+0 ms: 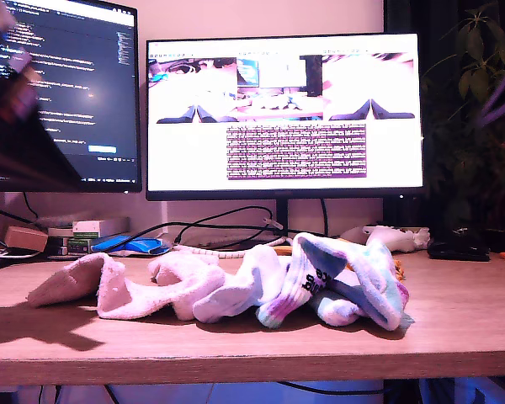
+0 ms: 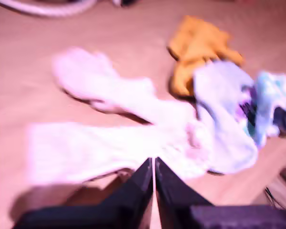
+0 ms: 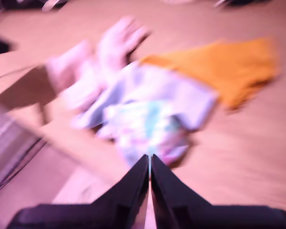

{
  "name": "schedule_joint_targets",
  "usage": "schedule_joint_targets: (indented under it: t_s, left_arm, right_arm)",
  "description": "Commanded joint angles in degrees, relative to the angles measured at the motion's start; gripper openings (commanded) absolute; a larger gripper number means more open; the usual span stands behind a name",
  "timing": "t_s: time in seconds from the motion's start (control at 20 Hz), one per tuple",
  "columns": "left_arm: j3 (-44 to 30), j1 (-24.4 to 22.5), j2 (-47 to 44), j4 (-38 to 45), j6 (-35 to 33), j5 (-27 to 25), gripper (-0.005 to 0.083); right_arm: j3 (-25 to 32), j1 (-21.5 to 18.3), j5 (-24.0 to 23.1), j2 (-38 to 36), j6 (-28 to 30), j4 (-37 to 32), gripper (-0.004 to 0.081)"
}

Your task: Pair up the socks based on colour and pattern, by placing them on top of one another

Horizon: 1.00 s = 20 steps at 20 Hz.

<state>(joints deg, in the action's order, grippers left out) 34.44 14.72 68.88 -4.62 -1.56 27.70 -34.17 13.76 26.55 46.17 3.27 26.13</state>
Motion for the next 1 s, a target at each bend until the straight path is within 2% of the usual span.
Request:
schedule_joint_targets:
  t_s: [0.0,0.25,0.7,0.9,0.95]
  left_arm:
    - [2.5,1.1,3.4,1.1,0.2,0.1,-0.0019]
    - [8.1,3.0,13.2,0.7,4.3,-3.7,-0.0019]
    - [14.2,3.0,26.4,-6.3,7.4,-14.0,-0.0019]
    - [14.5,2.8,26.7,-10.6,0.7,-21.0,-0.0019]
    - [14.5,2.8,26.7,-10.7,-4.2,-23.6,-0.0019]
  right_arm:
    - [0.3,2.0,0.4,1.7,-0.5,-2.0,-0.0010]
    - [0.3,5.6,-0.1,5.1,-0.4,-6.2,-0.0010]
    - [0.3,5.6,-0.3,6.5,-0.2,-8.7,-0.0010]
    - [0.3,5.6,-0.3,6.6,-0.2,-9.2,-0.0010]
    - [0.3,5.6,-0.3,6.6,-0.2,-9.2,-0.0010]
